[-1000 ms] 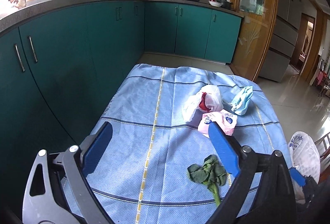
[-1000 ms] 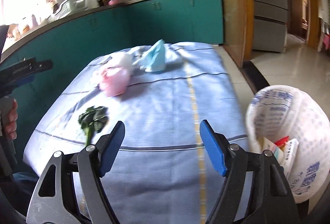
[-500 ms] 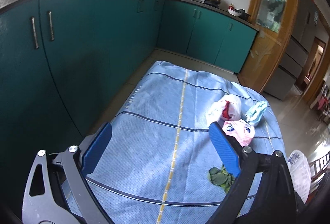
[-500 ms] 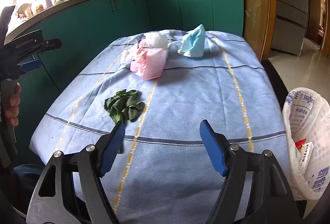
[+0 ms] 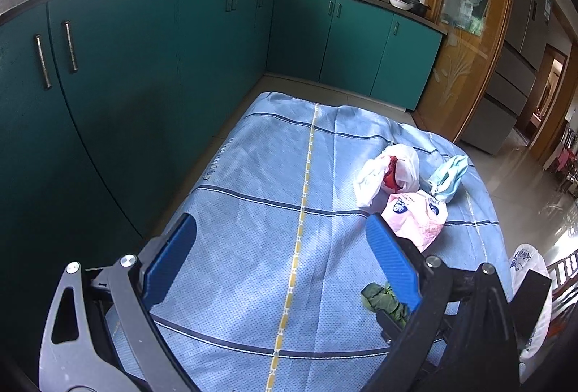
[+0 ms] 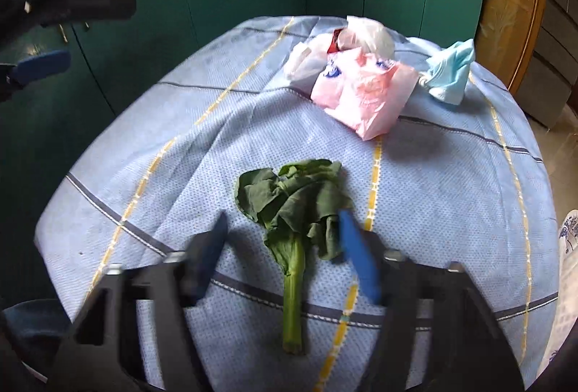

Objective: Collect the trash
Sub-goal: 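Grasp the green leafy vegetable with the right gripper while the left gripper reaches the pink packet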

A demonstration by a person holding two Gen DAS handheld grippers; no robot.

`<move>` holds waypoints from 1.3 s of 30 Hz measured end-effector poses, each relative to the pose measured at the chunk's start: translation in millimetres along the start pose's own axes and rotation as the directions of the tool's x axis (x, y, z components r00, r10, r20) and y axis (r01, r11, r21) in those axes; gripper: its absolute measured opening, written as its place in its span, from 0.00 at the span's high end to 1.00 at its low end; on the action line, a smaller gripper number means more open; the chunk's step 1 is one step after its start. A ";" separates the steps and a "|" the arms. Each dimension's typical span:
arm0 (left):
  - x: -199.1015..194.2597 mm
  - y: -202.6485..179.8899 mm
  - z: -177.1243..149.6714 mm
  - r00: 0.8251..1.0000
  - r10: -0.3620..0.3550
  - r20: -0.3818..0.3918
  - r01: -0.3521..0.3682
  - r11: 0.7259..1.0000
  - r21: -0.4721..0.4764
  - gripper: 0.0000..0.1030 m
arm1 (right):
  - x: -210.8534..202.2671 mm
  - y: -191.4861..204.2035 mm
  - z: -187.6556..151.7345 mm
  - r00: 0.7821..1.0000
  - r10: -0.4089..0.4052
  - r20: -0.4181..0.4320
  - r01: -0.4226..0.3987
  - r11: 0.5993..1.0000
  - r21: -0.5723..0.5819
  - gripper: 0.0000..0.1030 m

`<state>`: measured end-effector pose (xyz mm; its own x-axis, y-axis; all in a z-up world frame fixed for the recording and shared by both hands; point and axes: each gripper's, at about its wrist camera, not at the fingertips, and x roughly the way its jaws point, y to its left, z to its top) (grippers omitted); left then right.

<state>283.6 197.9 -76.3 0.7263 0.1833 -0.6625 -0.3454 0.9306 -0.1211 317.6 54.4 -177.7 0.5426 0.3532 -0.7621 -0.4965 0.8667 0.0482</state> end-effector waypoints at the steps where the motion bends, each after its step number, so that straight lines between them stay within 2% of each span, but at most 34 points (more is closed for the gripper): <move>1: 1.8 -3.0 0.1 1.000 -0.008 -0.002 0.008 1.000 0.008 0.08 | -2.0 -2.3 -0.7 1.000 0.026 0.001 -0.026 1.000 0.009 0.75; 4: 7.9 -22.1 -0.1 0.997 -0.071 -0.009 0.072 0.995 0.066 0.08 | -13.6 -13.7 -5.7 0.999 0.036 0.018 -0.036 0.999 0.035 0.81; 7: 14.8 -54.5 -0.4 0.989 -0.148 -0.022 0.150 0.977 0.150 0.08 | -35.4 -32.7 -15.4 0.998 -0.021 0.058 0.017 0.998 0.066 0.81; 12: 39.2 -117.1 -3.4 0.962 -0.259 -0.087 0.272 0.937 0.220 0.08 | -60.5 -85.4 -35.7 0.993 -0.095 0.067 0.081 0.979 0.186 0.81; 15: 60.0 -144.3 -7.4 0.960 -0.248 -0.133 0.276 0.923 0.268 0.08 | -68.2 -112.2 -51.6 0.993 -0.111 0.050 0.095 0.962 0.255 0.81; 17: 74.5 -155.6 -9.6 0.965 -0.220 -0.142 0.252 0.925 0.283 0.08 | -71.0 -123.5 -61.9 0.993 -0.116 0.038 0.100 0.952 0.289 0.81; 21: 95.3 -163.5 -15.8 0.962 -0.206 -0.180 0.251 0.927 0.280 0.09 | -76.2 -130.7 -73.1 0.993 -0.116 0.027 0.103 0.948 0.303 0.81; 23: 98.5 -163.0 -20.4 0.964 -0.188 -0.191 0.239 0.924 0.298 0.21 | -77.7 -130.6 -74.4 0.992 -0.120 0.030 0.105 0.949 0.298 0.81; 24: 99.5 -162.4 -22.5 0.961 -0.187 -0.204 0.244 0.920 0.307 0.36 | -78.8 -129.8 -74.7 0.992 -0.122 0.032 0.107 0.949 0.297 0.81; 25: 100.2 -160.7 -23.8 0.958 -0.189 -0.214 0.250 0.918 0.309 0.45 | -78.8 -130.0 -74.9 0.992 -0.122 0.034 0.106 0.948 0.299 0.81; 26: 100.3 -158.5 -24.8 0.956 -0.192 -0.221 0.256 0.916 0.308 0.51 | -78.6 -130.0 -74.9 0.992 -0.120 0.035 0.104 0.947 0.302 0.81; 27: 99.0 -155.6 -26.1 0.953 -0.199 -0.229 0.265 0.914 0.308 0.61 | -77.4 -130.2 -74.0 0.992 -0.120 0.035 0.103 0.947 0.304 0.81; 28: 97.9 -153.8 -26.6 0.950 -0.207 -0.235 0.275 0.911 0.309 0.65 | -77.2 -129.1 -74.0 0.992 -0.121 0.036 0.105 0.947 0.303 0.81; 33: 79.7 -145.4 -31.3 0.943 -0.240 -0.232 0.307 0.896 0.321 0.71 | -78.0 -126.8 -74.6 0.991 -0.131 0.036 0.114 0.947 0.300 0.81; 39: 42.1 -129.3 -42.9 0.922 -0.286 -0.260 0.356 0.890 0.284 0.71 | -79.8 -128.7 -76.8 0.990 -0.136 0.038 0.117 0.942 0.314 0.81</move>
<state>333.3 71.7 -120.2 0.6140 -0.1792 -0.7687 0.1197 0.9838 -0.1337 286.2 -112.4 -172.7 0.6302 0.2451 -0.7367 -0.1917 0.9686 0.1584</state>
